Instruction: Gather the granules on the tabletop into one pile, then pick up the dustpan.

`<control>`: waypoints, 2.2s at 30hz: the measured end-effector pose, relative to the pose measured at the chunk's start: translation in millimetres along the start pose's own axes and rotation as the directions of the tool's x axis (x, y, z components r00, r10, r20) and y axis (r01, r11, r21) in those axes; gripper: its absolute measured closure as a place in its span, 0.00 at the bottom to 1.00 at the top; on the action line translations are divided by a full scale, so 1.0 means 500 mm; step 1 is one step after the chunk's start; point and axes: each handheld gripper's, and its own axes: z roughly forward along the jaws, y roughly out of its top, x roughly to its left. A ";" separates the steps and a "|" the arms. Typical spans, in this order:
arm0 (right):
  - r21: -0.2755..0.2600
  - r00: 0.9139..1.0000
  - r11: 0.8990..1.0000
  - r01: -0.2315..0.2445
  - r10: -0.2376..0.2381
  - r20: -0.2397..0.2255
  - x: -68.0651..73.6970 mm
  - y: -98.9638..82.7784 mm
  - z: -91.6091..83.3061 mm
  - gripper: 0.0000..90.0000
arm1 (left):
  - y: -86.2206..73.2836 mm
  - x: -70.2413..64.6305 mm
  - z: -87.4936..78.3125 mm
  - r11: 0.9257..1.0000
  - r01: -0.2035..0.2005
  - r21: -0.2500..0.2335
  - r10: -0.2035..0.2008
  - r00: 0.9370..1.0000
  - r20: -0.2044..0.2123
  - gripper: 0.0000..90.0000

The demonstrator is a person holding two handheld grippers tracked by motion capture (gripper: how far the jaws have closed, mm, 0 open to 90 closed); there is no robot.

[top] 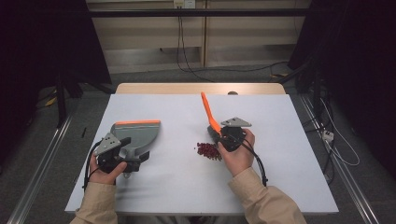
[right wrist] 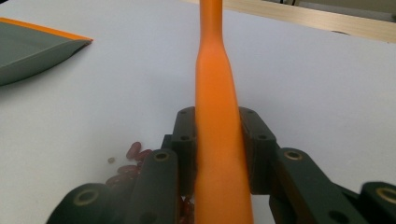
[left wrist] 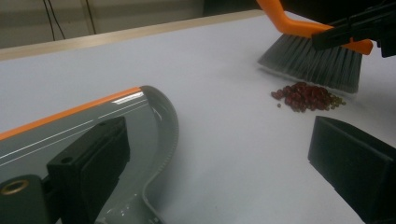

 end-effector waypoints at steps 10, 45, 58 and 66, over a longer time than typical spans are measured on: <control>-0.027 0.998 1.000 -0.016 0.014 -0.063 -0.051 -0.005 -0.043 0.79 | -0.010 0.002 -0.003 0.998 0.012 0.065 -0.009 0.999 -0.034 0.06; -0.019 0.999 1.000 -0.005 0.004 -0.054 -0.100 -0.018 -0.062 0.79 | -0.054 0.055 -0.004 0.950 0.162 0.267 -0.099 0.967 -0.235 0.21; -0.027 0.999 1.000 -0.005 0.004 -0.045 -0.107 -0.019 -0.068 0.79 | -0.051 0.082 -0.010 0.924 0.181 0.338 -0.096 0.963 -0.253 0.61; -0.031 0.999 1.000 0.004 -0.005 -0.054 -0.101 -0.016 -0.071 0.79 | -0.027 0.082 0.021 0.908 0.133 0.398 -0.032 0.967 -0.251 0.57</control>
